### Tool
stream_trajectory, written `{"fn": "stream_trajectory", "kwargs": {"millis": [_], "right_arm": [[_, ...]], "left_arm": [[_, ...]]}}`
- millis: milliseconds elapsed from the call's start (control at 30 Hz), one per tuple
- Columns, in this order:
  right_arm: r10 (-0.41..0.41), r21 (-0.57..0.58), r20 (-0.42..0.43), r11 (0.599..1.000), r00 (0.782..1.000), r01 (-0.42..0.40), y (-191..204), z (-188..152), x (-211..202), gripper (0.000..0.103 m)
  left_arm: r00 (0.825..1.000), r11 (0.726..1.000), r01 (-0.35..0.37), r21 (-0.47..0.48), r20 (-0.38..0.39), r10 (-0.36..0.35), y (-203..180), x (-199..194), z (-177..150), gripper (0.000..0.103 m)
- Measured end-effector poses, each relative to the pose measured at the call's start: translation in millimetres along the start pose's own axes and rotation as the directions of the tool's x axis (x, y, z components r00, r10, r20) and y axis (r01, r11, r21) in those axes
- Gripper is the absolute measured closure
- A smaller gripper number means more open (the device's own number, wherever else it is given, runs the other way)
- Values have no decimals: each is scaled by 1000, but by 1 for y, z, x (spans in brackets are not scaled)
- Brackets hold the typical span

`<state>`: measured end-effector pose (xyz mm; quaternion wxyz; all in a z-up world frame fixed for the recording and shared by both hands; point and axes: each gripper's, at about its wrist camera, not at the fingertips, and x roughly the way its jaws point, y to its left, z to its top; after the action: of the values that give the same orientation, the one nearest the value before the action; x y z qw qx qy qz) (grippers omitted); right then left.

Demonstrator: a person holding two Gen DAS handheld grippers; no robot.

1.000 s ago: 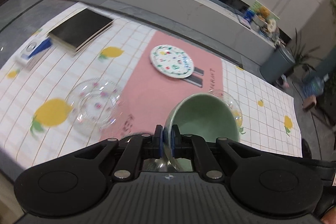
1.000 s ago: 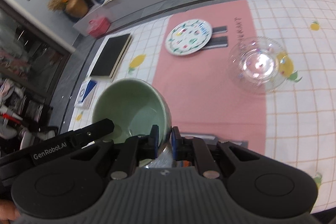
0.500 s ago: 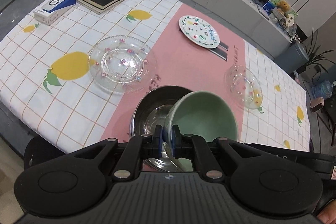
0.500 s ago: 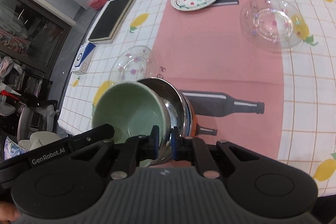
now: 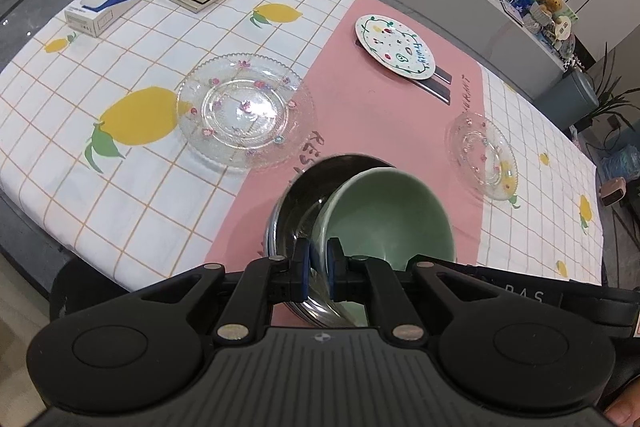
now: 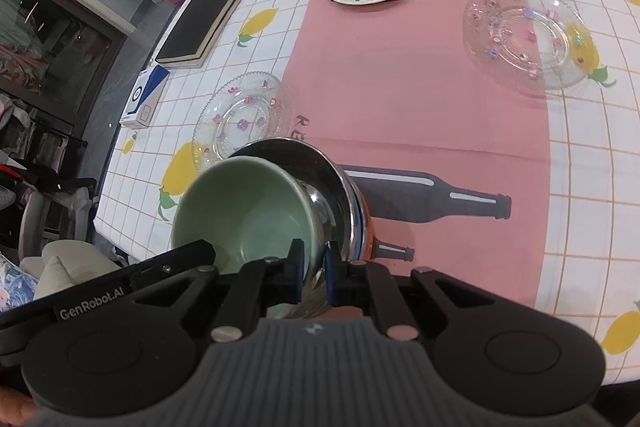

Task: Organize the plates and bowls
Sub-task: 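Lower the pale green bowl into the steel bowls and open both grippers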

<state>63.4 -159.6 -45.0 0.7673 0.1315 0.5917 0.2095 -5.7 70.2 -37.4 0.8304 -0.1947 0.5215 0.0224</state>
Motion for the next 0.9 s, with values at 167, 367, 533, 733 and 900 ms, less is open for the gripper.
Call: {"fn": "stream_trajectory", "kwargs": {"millis": [167,367,533,733,900], "right_arm": [[-49,-54,-12,997,999,48,10,4,9,95],[-80,-72,-37,994,996,77,11,7,18,96],[-98,-78,-32,992,995,96,11,10,21,96],[-99,-82,-30,992,995,97,11,12,21,94],[-96,-82,-30,992,995,93,11,11,21,93]], "left_arm": [[999,999,-27,20,-28,28,0,7,3,93],[998,999,-42,33,-44,44,0,14,4,93],[997,997,-50,56,-60,53,-3,20,4,92],[996,997,-53,63,-67,57,-4,23,4,92],[996,997,-52,62,-68,56,-3,24,5,92]]}}
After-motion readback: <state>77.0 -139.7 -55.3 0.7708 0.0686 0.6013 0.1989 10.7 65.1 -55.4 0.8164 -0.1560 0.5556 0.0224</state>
